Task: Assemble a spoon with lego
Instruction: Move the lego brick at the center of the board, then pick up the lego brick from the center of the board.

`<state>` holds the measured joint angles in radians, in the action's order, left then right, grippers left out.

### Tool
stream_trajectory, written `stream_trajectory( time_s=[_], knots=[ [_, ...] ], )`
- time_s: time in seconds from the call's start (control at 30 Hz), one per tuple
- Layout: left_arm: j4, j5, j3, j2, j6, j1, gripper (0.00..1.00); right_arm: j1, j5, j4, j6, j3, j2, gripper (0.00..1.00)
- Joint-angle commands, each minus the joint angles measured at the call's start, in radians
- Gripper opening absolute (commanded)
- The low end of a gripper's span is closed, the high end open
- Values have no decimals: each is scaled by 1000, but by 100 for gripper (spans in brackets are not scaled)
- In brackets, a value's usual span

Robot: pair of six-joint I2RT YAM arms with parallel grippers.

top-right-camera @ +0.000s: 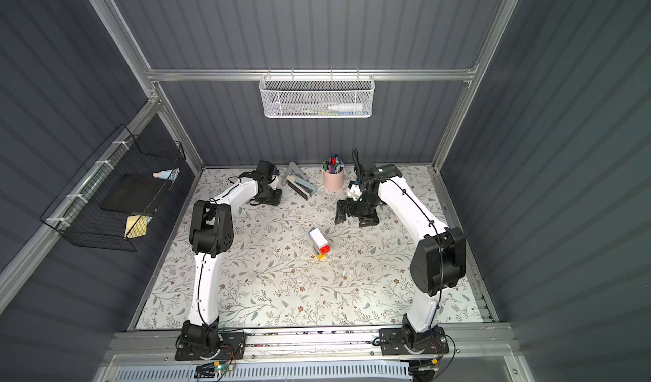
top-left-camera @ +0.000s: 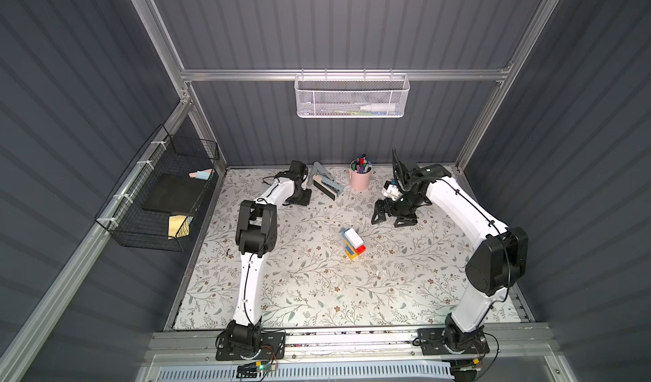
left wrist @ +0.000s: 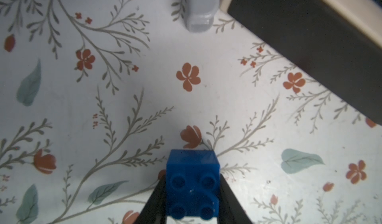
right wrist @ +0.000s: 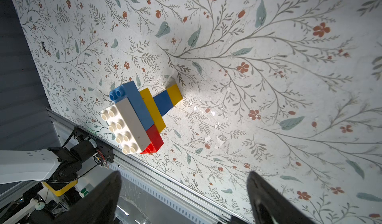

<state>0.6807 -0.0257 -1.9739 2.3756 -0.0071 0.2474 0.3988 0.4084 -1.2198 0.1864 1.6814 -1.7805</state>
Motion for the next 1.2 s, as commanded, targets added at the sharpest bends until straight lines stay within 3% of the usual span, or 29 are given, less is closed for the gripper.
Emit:
stream_trajectory(
  time_s=[0.0, 0.23, 0.63, 0.83, 0.93, 1.0, 1.17],
  knots=[
    [40, 5, 48, -61, 13, 5, 37, -5, 18, -18, -19, -12, 26, 94],
    [54, -7, 186, -186, -24, 38, 37, -4, 25, -11, -13, -20, 24, 94],
    [15, -90, 576, -393, -154, 167, 39, -5, 38, -5, -15, -52, 55, 94],
    [6, -68, 616, -408, -170, 174, 42, -5, 39, -8, -17, -57, 68, 93],
    [7, -59, 607, -397, -177, 174, 59, -5, 34, -9, -18, -61, 78, 94],
    [8, -58, 590, -393, -183, 175, 63, -5, 35, -9, -16, -66, 82, 94],
    [12, -53, 549, -373, -186, 176, 60, -5, 36, -9, -11, -79, 93, 94]
  ],
)
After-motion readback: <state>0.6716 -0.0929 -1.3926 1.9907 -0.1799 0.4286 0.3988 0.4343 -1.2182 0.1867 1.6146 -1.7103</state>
